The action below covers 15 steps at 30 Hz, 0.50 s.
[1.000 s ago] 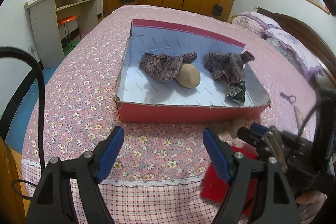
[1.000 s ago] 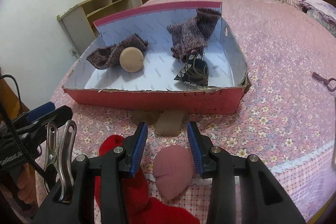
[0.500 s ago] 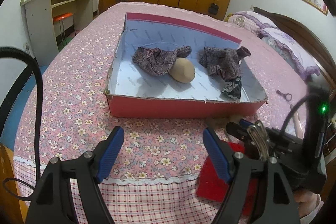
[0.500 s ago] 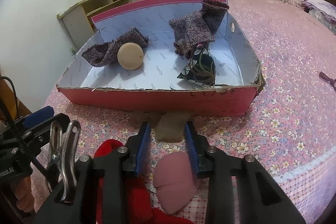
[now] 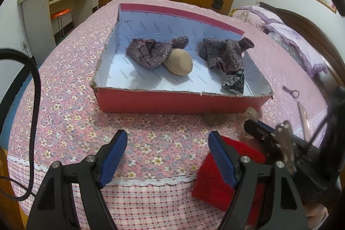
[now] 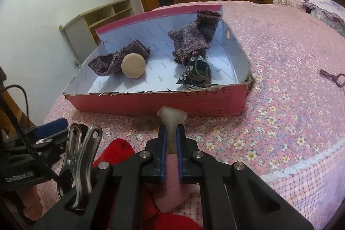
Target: Organize soft objects
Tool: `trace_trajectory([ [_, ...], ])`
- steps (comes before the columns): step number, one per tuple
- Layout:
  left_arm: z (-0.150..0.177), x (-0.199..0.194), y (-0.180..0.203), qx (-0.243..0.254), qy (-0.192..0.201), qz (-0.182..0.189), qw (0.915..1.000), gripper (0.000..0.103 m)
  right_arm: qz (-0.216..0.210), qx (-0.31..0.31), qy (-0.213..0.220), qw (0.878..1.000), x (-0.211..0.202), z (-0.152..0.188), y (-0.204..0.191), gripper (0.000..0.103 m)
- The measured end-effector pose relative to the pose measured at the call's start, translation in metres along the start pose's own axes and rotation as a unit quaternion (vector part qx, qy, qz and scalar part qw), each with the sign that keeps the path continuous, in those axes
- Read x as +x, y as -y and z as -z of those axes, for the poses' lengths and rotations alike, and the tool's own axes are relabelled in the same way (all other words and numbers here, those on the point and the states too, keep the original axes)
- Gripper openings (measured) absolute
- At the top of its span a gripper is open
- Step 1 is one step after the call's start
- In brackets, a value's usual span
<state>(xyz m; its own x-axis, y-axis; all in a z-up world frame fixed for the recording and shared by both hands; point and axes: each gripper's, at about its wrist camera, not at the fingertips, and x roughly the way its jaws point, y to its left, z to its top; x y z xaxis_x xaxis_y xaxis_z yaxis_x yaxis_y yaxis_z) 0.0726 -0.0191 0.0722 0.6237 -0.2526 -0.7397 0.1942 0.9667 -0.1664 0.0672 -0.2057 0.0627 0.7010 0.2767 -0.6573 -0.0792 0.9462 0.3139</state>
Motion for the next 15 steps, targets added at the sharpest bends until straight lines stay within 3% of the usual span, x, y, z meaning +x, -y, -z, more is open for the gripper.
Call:
trace_trajectory([
  [8, -0.002, 0.009, 0.023, 0.009, 0.002, -0.002, 1.0000, 0.079, -0.002, 0.020, 0.022, 1.000, -0.023, 0.006, 0.019, 0.009],
  [15, -0.004, 0.025, 0.045, 0.012, -0.001, -0.017, 0.9998, 0.067, 0.014, 0.036, 0.025, 0.999, -0.030, 0.019, 0.037, 0.009],
])
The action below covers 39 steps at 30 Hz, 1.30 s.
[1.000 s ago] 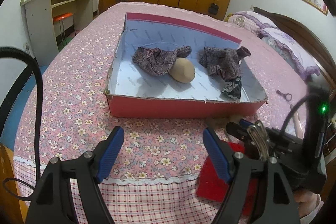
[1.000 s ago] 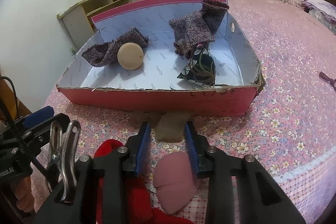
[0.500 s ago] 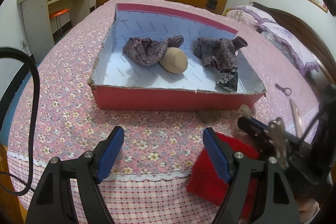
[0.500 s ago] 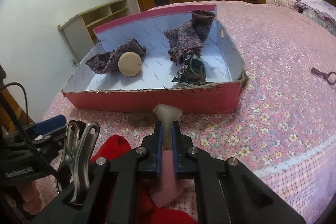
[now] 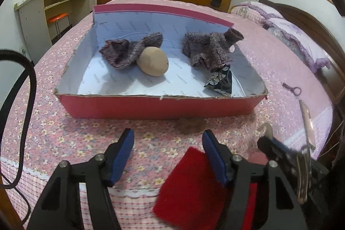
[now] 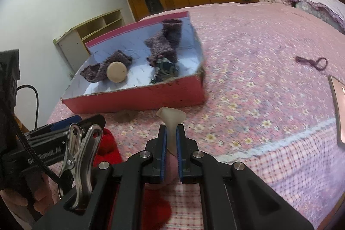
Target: Organize soft objects
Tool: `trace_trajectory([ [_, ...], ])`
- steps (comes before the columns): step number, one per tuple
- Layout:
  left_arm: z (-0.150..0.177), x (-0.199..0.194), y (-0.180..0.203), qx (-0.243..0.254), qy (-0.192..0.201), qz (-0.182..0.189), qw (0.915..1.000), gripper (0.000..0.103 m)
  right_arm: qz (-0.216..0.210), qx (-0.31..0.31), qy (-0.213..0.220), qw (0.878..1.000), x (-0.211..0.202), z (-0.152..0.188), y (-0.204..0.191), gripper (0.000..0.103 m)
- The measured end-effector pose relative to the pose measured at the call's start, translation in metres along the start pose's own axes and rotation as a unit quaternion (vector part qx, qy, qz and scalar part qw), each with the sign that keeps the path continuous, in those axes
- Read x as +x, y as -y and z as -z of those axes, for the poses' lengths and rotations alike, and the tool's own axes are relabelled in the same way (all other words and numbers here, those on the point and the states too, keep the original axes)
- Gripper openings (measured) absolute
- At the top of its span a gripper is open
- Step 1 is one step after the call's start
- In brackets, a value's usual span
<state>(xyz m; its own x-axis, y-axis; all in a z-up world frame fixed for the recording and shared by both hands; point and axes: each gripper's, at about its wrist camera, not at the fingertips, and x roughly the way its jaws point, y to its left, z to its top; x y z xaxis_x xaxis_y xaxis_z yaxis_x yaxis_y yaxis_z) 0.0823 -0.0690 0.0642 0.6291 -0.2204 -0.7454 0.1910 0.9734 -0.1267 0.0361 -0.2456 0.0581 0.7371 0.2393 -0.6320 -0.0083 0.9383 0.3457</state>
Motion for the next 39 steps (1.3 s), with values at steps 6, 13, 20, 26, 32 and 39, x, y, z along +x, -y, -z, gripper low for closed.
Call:
trace_trajectory([
  [6, 0.001, 0.022, 0.014, -0.016, -0.029, 0.020, 0.9992, 0.061, -0.007, 0.019, -0.001, 1.000, 0.007, 0.009, 0.013, 0.009],
  [13, 0.005, 0.038, 0.038, 0.023, -0.006, -0.009, 0.9997, 0.051, -0.029, 0.039, 0.001, 0.999, 0.009, 0.013, 0.023, 0.010],
  [20, 0.005, 0.044, 0.032, 0.004, 0.007, -0.015, 0.9999, 0.035, -0.051, 0.067, -0.009, 0.996, 0.015, 0.016, 0.033, 0.013],
  [26, 0.008, 0.041, 0.031, 0.010, 0.010, -0.019, 0.9997, 0.024, -0.059, 0.077, -0.013, 0.995, 0.019, 0.017, 0.036, 0.013],
  [32, 0.016, 0.029, 0.020, 0.010, 0.009, -0.009, 0.9999, 0.016, -0.057, 0.076, -0.013, 0.995, 0.018, 0.016, 0.038, 0.013],
  [39, 0.019, 0.009, 0.008, 0.006, 0.011, 0.007, 0.9999, 0.012, -0.056, 0.077, -0.015, 0.995, 0.018, 0.016, 0.038, 0.013],
])
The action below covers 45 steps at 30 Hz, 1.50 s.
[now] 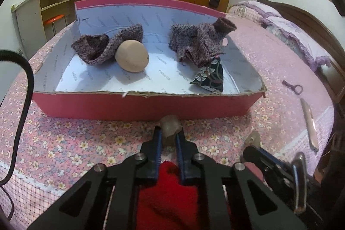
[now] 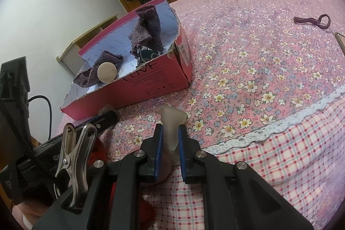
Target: Organize soft objects
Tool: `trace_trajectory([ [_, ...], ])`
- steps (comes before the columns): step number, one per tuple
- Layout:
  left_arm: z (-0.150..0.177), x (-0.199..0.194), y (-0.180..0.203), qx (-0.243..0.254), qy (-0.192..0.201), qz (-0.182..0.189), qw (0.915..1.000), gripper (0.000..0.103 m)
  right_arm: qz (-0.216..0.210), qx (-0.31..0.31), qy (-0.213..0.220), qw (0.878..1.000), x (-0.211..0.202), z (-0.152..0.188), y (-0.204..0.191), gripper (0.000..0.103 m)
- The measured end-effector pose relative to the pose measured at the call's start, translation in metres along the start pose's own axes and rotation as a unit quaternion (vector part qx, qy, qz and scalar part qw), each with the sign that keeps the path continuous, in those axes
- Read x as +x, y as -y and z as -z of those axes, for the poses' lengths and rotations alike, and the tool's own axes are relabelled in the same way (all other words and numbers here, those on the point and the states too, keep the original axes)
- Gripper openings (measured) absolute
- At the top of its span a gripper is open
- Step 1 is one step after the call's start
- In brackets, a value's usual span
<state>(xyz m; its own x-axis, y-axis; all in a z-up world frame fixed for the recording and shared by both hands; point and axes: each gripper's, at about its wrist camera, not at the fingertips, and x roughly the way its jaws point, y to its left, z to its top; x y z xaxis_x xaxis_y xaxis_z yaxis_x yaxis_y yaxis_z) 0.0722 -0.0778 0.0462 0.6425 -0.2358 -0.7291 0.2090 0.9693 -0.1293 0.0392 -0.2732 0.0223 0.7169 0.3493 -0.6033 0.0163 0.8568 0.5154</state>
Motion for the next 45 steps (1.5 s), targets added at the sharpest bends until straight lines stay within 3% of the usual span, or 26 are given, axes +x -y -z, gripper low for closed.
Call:
trace_trajectory([
  [18, 0.002, -0.058, -0.034, -0.018, 0.024, 0.035, 0.9989, 0.012, 0.027, -0.031, 0.035, 0.999, -0.018, 0.000, -0.017, 0.013],
  [45, -0.010, -0.104, -0.061, -0.033, 0.070, 0.025, 0.9967, 0.012, 0.023, -0.087, 0.059, 0.994, -0.054, -0.006, -0.072, 0.013],
])
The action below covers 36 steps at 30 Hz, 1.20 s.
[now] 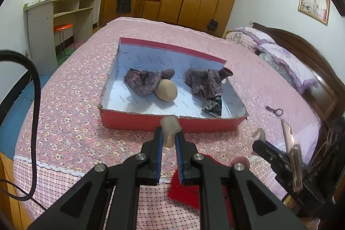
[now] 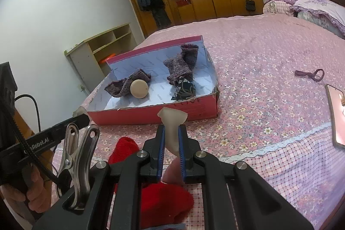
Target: Organize soft objects
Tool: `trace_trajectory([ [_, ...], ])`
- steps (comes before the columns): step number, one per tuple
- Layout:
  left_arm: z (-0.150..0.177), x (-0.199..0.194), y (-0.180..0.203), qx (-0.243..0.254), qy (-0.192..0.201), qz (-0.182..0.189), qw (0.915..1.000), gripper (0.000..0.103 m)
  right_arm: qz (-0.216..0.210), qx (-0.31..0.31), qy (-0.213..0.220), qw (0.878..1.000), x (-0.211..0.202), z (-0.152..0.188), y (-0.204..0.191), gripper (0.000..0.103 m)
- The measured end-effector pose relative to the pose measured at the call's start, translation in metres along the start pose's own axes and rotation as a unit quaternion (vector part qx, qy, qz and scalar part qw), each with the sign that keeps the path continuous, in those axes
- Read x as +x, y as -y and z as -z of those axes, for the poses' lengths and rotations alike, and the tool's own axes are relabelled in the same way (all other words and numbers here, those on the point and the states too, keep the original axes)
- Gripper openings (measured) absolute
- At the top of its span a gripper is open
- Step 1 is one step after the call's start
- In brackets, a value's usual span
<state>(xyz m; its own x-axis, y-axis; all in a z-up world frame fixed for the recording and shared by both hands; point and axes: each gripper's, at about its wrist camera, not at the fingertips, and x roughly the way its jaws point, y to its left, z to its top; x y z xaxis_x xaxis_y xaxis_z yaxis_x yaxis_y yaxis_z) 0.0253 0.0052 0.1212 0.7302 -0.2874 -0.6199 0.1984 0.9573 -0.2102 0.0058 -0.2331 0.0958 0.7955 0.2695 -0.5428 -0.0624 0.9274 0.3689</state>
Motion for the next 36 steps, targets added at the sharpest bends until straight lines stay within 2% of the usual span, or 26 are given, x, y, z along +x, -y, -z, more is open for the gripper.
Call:
trace_trajectory([
  [7, -0.023, 0.003, -0.007, 0.004, 0.005, -0.006, 1.0000, 0.012, -0.005, -0.005, 0.003, 1.000, -0.005, -0.001, -0.007, 0.013],
  [20, -0.052, 0.022, -0.022, 0.015, 0.014, -0.040, 0.9990, 0.012, 0.001, -0.027, 0.002, 1.000, -0.004, -0.012, -0.016, 0.013],
  [25, -0.061, 0.036, -0.022, 0.031, 0.015, -0.044, 0.9984, 0.012, -0.001, -0.046, 0.004, 0.999, -0.002, -0.023, -0.022, 0.013],
  [36, -0.076, 0.083, -0.030, 0.024, -0.007, -0.046, 0.9986, 0.012, -0.004, -0.079, -0.002, 0.997, 0.010, -0.040, -0.036, 0.013],
])
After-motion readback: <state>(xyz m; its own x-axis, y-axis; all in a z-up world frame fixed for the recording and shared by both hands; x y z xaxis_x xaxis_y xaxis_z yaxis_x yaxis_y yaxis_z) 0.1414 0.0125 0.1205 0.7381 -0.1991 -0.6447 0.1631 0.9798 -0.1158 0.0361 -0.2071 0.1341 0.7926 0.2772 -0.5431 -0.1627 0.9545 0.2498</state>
